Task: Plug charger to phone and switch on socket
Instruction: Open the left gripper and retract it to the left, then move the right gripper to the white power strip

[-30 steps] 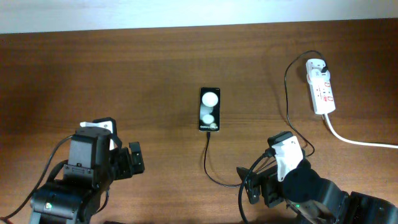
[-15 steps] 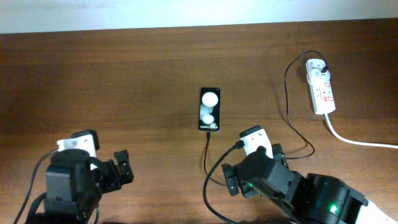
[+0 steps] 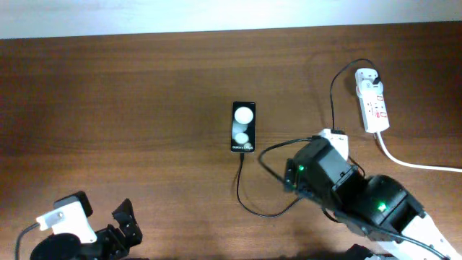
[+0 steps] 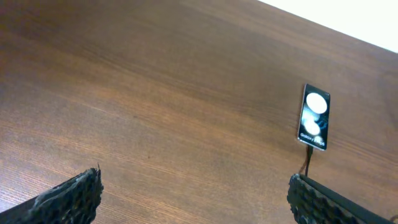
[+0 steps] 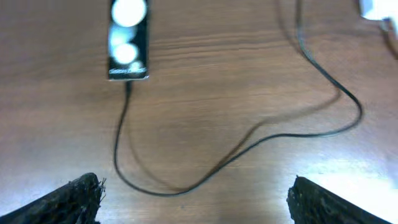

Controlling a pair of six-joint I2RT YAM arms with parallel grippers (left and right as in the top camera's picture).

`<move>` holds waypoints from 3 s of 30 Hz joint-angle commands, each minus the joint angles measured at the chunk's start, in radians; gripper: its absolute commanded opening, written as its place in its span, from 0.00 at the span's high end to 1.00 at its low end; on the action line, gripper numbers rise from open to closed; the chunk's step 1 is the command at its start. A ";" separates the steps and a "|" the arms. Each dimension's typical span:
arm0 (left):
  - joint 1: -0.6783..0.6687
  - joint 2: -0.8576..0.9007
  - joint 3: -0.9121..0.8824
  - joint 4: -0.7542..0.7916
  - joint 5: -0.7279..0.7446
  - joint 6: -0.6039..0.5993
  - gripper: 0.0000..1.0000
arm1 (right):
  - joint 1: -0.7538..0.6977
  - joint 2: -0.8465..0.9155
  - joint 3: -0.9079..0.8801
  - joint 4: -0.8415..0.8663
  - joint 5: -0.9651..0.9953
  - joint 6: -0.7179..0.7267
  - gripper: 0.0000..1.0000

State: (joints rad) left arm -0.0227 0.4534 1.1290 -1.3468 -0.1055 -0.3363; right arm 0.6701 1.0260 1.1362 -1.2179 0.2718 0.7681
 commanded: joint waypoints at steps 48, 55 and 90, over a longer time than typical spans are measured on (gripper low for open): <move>0.004 -0.447 -0.003 -0.068 -0.262 -0.010 0.01 | -0.402 0.144 0.012 -0.077 -0.104 0.015 0.00; 0.004 -0.447 -0.003 -0.049 -0.257 -0.011 0.01 | -0.402 0.144 0.012 -0.084 -0.103 0.015 0.00; 0.005 -0.437 -1.081 1.197 -0.178 -0.254 0.01 | -0.402 0.144 0.012 -0.140 -0.103 -0.038 0.01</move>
State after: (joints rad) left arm -0.0227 0.0139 0.0559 -0.1524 -0.2947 -0.6098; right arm 0.2745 1.1671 1.1370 -1.3575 0.1661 0.7322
